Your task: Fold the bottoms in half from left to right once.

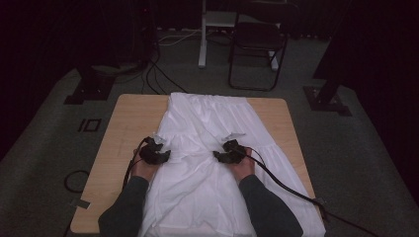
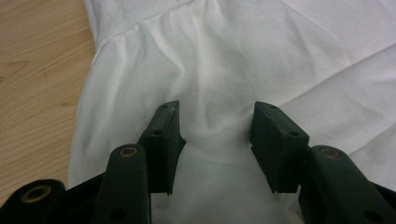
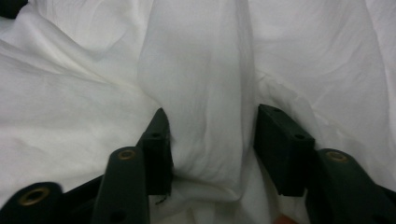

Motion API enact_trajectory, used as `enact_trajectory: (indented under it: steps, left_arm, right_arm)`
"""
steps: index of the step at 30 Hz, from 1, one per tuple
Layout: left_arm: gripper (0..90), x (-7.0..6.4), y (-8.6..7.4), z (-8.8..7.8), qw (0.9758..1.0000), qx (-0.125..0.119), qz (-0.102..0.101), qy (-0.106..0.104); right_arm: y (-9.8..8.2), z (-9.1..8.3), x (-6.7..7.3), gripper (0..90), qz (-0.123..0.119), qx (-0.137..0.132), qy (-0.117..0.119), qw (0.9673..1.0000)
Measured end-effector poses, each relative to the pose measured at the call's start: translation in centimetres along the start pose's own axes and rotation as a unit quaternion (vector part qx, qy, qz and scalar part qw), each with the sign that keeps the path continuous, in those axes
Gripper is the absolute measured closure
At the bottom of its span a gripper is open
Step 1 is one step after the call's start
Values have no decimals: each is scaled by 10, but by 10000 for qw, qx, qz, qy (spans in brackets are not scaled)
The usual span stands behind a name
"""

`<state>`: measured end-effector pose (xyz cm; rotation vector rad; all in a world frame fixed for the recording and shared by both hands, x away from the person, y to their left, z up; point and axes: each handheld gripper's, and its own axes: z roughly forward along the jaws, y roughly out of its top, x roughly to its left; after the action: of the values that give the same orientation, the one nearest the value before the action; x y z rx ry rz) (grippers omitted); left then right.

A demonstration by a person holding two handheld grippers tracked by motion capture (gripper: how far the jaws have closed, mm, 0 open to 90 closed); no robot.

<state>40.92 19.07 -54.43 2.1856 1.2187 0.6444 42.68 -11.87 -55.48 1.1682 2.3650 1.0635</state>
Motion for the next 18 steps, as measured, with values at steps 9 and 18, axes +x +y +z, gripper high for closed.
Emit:
enact_trajectory:
  steps: [9, 18]
  left_arm:
    - [477, -29, -16, -32, 9981, -361, 256, -437]
    - [482, -31, -26, -56, 9923, -792, -55, -950]
  right_arm:
    - [13, -21, 9, 347, -16, -424, -94, 9991]
    - [9, -13, 11, 761, -97, -331, 24, 9994]
